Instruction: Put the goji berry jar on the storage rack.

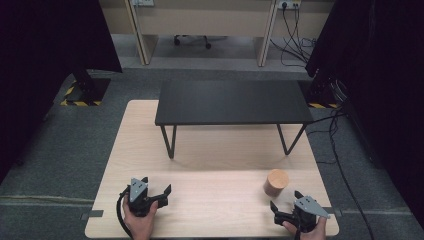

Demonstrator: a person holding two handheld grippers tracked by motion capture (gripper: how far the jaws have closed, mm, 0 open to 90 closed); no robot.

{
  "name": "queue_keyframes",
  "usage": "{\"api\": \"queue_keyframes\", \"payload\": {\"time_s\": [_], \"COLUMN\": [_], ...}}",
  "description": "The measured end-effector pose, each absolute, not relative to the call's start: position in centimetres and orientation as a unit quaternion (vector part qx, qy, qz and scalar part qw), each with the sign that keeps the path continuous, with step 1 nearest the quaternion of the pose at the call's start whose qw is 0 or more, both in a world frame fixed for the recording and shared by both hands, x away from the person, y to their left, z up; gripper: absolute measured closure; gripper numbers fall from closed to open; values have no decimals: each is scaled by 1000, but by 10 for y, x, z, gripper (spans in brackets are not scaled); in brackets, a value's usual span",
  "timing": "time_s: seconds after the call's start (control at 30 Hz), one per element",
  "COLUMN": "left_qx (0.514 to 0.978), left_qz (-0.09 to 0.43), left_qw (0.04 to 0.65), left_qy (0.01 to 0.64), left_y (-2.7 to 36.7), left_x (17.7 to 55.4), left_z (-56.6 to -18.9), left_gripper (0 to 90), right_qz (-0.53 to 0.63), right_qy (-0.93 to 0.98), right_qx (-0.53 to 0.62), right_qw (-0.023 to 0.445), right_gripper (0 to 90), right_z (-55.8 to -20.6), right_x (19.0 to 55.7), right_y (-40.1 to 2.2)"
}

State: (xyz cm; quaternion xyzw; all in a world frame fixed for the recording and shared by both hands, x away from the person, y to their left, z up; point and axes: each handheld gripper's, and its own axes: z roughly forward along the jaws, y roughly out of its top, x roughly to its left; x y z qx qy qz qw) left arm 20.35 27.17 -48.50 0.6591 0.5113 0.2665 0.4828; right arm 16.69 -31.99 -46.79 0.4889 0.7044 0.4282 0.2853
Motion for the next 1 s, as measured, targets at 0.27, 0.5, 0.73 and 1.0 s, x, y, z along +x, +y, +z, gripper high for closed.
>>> {"api": "queue_keyframes", "payload": {"time_s": [0.27,0.5,0.73,1.0], "left_qx": [656,656,656,657], "left_qz": [266,266,265,265], "left_qw": [486,486,486,485], "left_qy": [513,513,514,513], "left_y": [272,272,273,272], "left_x": [203,203,203,203], "left_z": [-486,-486,-486,-485], "left_gripper": [28,28,29,30], "right_qz": [416,396,404,431], "right_qy": [706,718,709,691], "right_qx": [493,485,495,484], "right_qw": [292,302,300,318], "right_gripper": [74,238,256,257], "right_z": [-467,-465,-466,-453], "right_x": [193,218,214,200], "right_y": [-302,-290,-290,-283]}}
